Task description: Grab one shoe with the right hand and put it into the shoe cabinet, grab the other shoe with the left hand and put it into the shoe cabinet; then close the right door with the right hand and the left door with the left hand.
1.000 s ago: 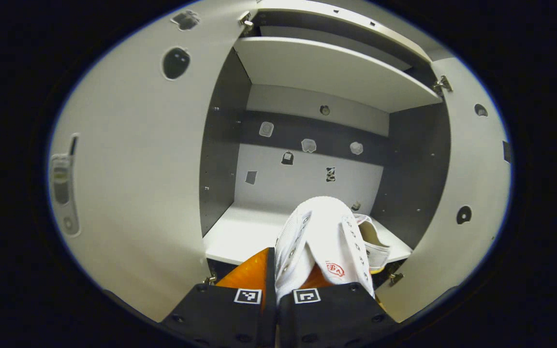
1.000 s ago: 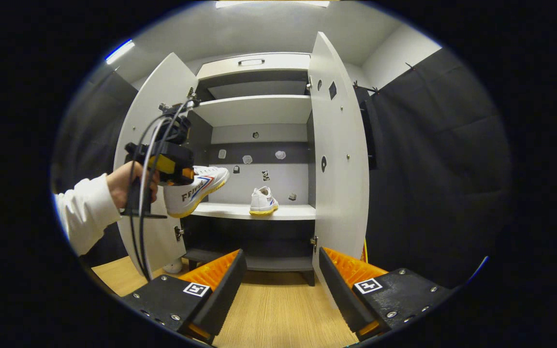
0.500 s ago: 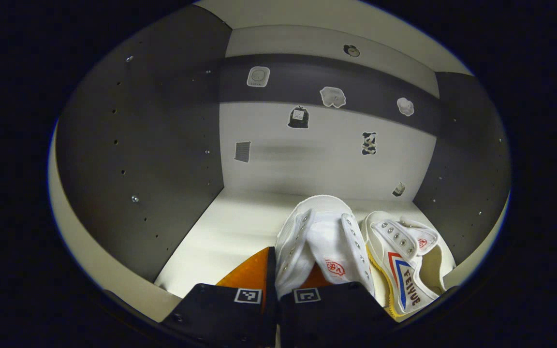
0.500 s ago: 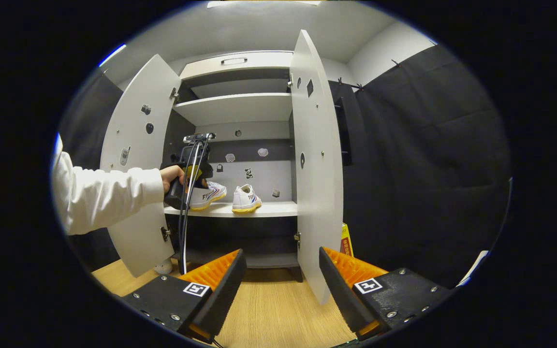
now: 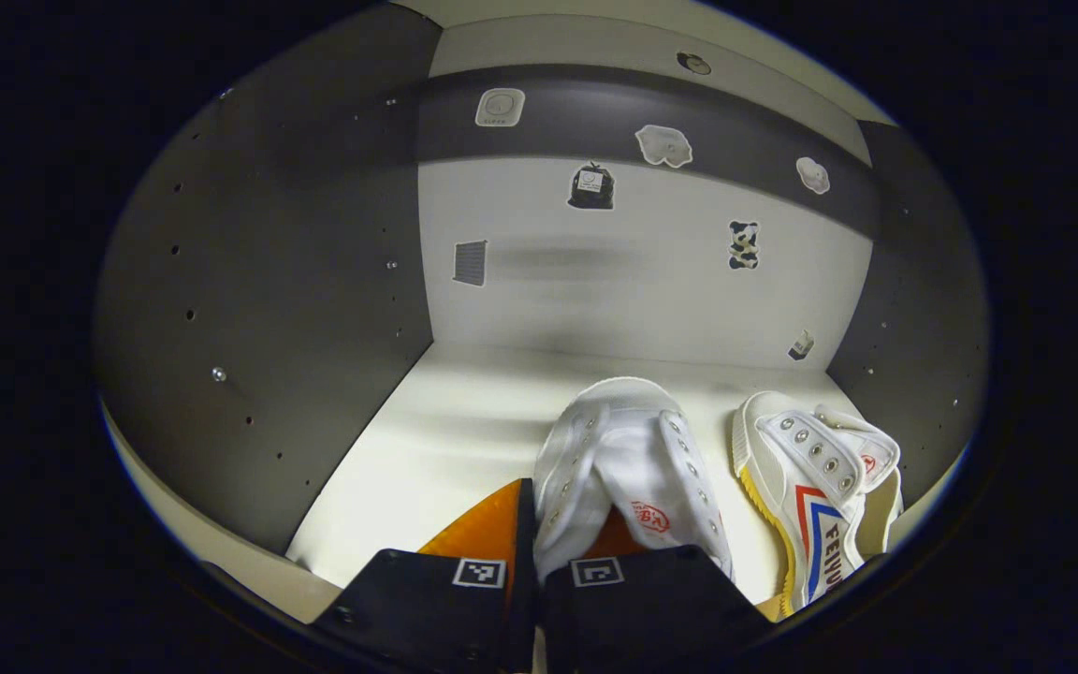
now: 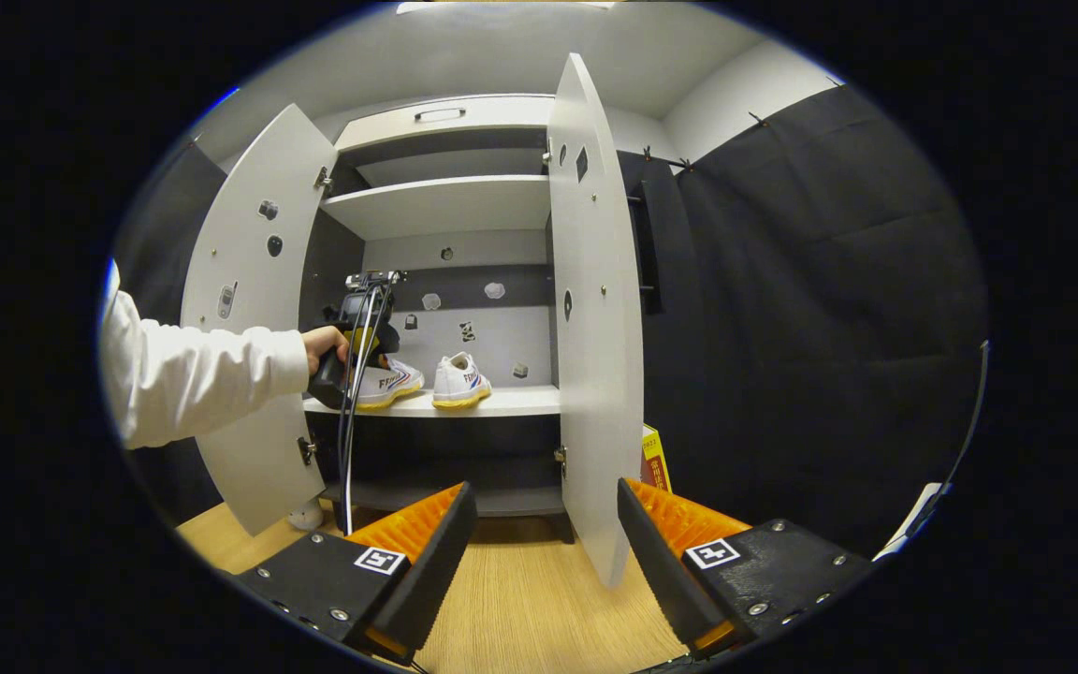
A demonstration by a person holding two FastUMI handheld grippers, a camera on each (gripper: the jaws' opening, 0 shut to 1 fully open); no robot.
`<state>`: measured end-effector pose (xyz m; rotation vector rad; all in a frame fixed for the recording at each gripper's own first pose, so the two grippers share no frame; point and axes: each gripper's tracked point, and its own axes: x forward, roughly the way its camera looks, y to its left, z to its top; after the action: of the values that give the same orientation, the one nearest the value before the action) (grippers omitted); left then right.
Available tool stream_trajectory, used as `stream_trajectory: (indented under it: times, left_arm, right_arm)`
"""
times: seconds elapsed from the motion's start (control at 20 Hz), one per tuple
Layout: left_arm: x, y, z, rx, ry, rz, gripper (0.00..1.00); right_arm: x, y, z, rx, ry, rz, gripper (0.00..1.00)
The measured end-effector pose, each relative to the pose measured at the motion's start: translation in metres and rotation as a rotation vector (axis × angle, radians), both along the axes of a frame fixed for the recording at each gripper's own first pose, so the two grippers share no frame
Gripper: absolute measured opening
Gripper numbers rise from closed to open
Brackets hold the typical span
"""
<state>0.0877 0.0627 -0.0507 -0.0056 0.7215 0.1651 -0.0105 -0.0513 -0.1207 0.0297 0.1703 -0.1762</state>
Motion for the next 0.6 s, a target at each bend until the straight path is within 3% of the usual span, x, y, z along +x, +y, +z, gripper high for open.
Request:
stream_trajectory:
  times: [0.2,0.25,0.3,0.35,0.4,0.5,0.55,0.6]
  left_arm:
    - [0.002,0.002,0.001,0.027,-0.012,-0.005,0.30]
    - [0.002,0.003,0.003,0.035,-0.016,-0.012,0.37]
    - [0.002,0.004,0.006,0.045,-0.021,-0.017,0.34]
    - [0.004,0.006,0.006,0.053,-0.032,-0.020,0.46]
    - [0.004,0.008,0.007,0.061,-0.037,-0.015,0.51]
    - [0.002,0.009,0.011,0.057,-0.052,-0.003,0.72]
    - [0.000,0.009,0.011,0.052,-0.056,0.001,0.89]
    - [-0.002,0.009,0.014,0.052,-0.066,0.004,0.88]
  right_arm:
    - [-0.002,0.004,0.001,0.004,0.000,0.011,0.93]
    - [-0.003,0.003,0.002,0.003,-0.004,0.009,0.98]
    - [-0.004,0.001,0.002,0.001,-0.006,0.003,0.88]
    - [-0.005,-0.001,0.001,0.005,-0.006,-0.002,0.93]
    - [-0.006,-0.001,0.001,0.013,-0.005,-0.004,0.93]
    - [-0.008,-0.005,0.001,0.027,-0.006,-0.010,0.93]
    - [-0.009,-0.005,0.001,0.032,-0.009,-0.013,0.93]
    - [-0.011,-0.005,0.002,0.034,-0.011,-0.013,0.93]
